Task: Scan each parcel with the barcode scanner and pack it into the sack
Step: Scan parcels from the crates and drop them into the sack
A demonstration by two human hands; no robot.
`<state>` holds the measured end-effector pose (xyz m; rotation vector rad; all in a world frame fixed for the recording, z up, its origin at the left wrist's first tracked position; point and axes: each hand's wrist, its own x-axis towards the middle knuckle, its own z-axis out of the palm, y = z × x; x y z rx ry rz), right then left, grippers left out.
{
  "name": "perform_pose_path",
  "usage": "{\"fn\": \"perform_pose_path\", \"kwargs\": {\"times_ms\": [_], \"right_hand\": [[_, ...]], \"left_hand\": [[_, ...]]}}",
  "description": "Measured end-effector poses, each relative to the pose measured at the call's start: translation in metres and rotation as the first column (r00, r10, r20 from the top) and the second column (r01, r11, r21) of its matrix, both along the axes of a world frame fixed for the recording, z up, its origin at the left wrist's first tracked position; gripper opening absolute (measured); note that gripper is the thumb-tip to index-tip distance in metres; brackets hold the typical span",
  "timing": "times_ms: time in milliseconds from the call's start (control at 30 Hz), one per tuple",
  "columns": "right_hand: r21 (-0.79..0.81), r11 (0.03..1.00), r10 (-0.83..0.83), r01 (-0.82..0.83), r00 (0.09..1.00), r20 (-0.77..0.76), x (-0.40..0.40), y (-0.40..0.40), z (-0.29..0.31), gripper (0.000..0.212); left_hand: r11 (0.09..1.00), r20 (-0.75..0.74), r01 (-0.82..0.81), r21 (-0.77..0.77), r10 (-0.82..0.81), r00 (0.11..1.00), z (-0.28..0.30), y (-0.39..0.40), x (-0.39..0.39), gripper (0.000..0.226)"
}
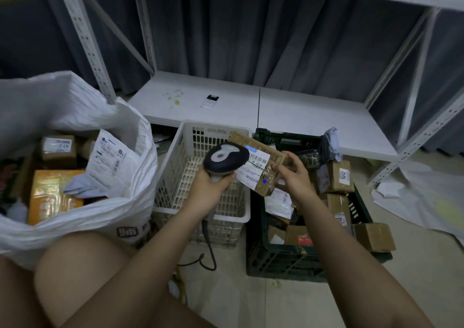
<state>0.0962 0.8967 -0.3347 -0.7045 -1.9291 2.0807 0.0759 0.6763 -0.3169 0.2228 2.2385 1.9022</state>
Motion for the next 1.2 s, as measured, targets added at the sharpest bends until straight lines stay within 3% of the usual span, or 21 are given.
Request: {"fn": "perform_pose_path", "kwargs": {"times_ms": [167, 367, 633, 900, 1033, 1200], "right_hand": [[-0.024, 0.999, -0.031, 0.030, 0.999, -0.026, -0.002, 0.000, 0.000, 0.045], [-0.020, 0.999, -0.037, 0.036, 0.999, -0.037, -0.001, 0.002, 0.000, 0.045], [-0.019, 1.000, -0.022, 0.021, 0.999, -0.050, 0.001, 0.004, 0.001, 0.047], [-0.024, 1.000, -0.018, 0.016, 0.996, -0.087, 0.007, -0.002, 0.009, 0.047], [0.010, 1.000, -0.006, 0.008, 0.987, -0.159, 0.004, -0.018, 0.029, 0.045], [0.041, 0.995, 0.095, -0.087, 0.946, -0.311, -0.007, -0.060, 0.077, 0.043]], "left_hand": [[0.991, -0.006, 0.108, -0.075, -0.109, 0.994, -0.004, 0.008, 0.003, 0.060], [0.989, -0.005, 0.126, -0.073, -0.126, 0.992, -0.009, 0.014, 0.007, 0.070], [0.995, -0.020, 0.093, -0.030, -0.094, 0.995, -0.007, 0.021, 0.007, 0.051], [0.997, 0.000, 0.070, 0.025, -0.070, 0.998, -0.004, 0.017, 0.008, 0.053], [0.998, -0.018, 0.010, 0.061, -0.009, 1.000, 0.009, 0.001, 0.002, 0.053], [0.975, -0.123, -0.172, 0.143, 0.190, 0.974, 0.048, -0.045, -0.006, 0.046]]}}
